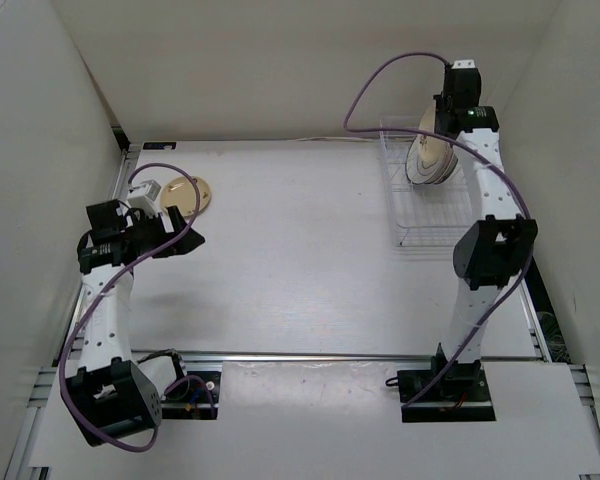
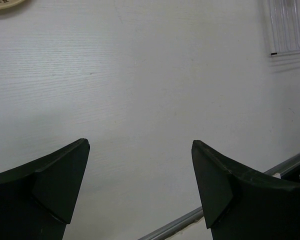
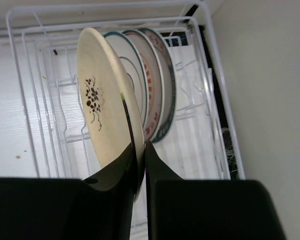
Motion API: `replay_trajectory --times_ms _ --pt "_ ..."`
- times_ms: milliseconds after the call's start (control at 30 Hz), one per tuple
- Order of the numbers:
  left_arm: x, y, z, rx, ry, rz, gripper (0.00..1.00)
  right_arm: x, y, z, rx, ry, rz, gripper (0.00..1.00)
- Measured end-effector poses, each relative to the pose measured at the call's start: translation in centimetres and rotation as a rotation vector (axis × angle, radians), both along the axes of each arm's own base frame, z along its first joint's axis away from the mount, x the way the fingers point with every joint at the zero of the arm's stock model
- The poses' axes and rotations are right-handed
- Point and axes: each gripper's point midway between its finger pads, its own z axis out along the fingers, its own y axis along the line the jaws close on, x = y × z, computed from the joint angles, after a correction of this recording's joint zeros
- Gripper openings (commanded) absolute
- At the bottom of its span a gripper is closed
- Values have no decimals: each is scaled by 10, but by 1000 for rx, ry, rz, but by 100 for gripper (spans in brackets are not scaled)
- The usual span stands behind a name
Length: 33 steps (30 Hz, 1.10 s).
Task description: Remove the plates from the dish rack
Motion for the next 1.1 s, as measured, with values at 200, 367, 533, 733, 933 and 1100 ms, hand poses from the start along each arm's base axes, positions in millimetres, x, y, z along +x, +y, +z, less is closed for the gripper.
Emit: replay_trajectory --times_ms 200,367,533,733,933,1100 --pt "-6 -7 10 -22 -35 -17 100 -54 18 68 5 -115 18 1" --pt "-10 -24 16 -116 -33 -97 100 -105 72 65 245 -59 267 1" --pt "-12 -40 12 -256 33 -177 100 -172 160 26 568 162 618 1" --pt "-15 -54 11 -412 120 -230 100 -248 245 18 772 378 974 1" --pt "-21 -76 9 -522 213 -314 100 -270 279 18 888 475 1131 1" --pt "-22 -89 8 -581 271 -366 100 -253 291 -8 924 555 1117 1"
